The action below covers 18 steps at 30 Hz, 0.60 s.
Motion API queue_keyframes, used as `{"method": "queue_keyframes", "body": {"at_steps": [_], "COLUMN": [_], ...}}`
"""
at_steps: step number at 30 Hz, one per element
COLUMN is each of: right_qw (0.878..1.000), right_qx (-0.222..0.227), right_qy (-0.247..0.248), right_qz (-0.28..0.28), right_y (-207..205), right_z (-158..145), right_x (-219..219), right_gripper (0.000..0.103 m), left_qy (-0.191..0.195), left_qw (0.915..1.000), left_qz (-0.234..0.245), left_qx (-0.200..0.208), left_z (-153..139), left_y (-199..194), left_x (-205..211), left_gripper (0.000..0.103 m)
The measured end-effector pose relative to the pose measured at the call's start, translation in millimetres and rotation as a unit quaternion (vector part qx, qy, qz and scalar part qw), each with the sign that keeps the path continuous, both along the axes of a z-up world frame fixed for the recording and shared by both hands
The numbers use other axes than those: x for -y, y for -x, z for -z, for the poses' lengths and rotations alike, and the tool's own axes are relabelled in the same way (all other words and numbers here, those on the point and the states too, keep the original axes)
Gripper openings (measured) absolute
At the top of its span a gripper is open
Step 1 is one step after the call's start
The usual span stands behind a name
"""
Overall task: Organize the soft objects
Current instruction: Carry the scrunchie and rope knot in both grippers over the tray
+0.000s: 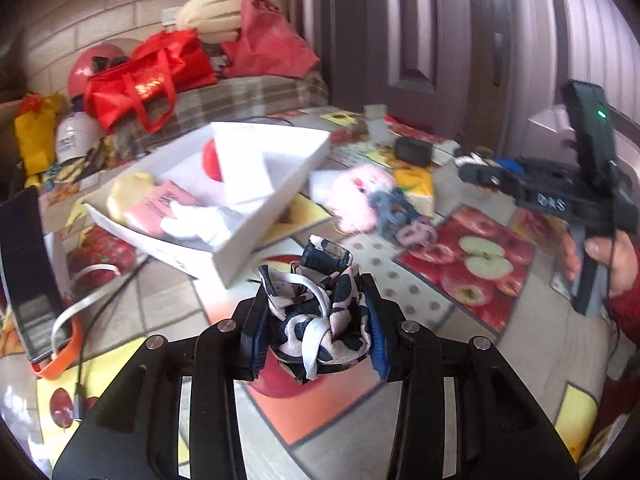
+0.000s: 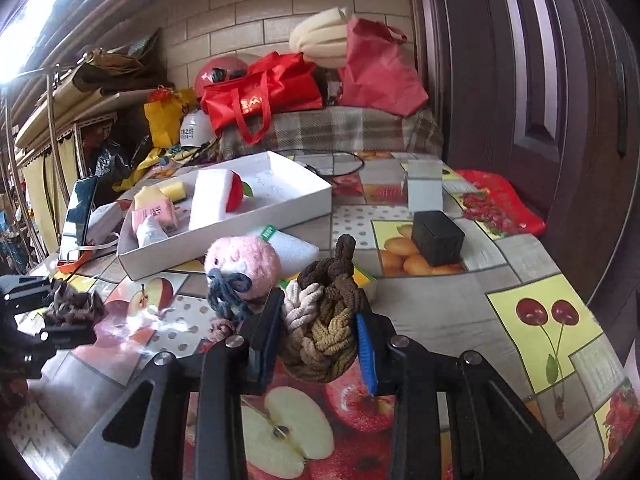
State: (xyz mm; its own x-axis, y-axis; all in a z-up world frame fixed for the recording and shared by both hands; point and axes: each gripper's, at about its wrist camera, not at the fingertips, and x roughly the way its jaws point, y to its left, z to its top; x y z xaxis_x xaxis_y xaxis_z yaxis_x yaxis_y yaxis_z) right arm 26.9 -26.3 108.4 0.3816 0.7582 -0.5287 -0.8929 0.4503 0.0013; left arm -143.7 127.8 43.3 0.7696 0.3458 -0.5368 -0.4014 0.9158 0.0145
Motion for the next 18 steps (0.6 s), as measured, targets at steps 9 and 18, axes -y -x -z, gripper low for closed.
{"method": "queue_keyframes", "body": {"at_steps": [9,18], "right_qw": [0.997,0.997], "right_qx": [0.007,-0.015], "right_qy": [0.024,0.009], "right_qz": [-0.072,-0.073], "right_y": [32,40], "right_z": [9,13], "right_x": [-53,-95], "right_gripper": [0.033,0.033], "left_qy": [-0.034,-0.037], "left_qw": [0.995,0.9883], "left_qz": [-0.092,-0.143], "left_qx": [0.019,0.039], "left_z": [-1,-4], "left_y": [-14,-28], "left_x": [-41,-81], "left_gripper": [0.039,0.04]}}
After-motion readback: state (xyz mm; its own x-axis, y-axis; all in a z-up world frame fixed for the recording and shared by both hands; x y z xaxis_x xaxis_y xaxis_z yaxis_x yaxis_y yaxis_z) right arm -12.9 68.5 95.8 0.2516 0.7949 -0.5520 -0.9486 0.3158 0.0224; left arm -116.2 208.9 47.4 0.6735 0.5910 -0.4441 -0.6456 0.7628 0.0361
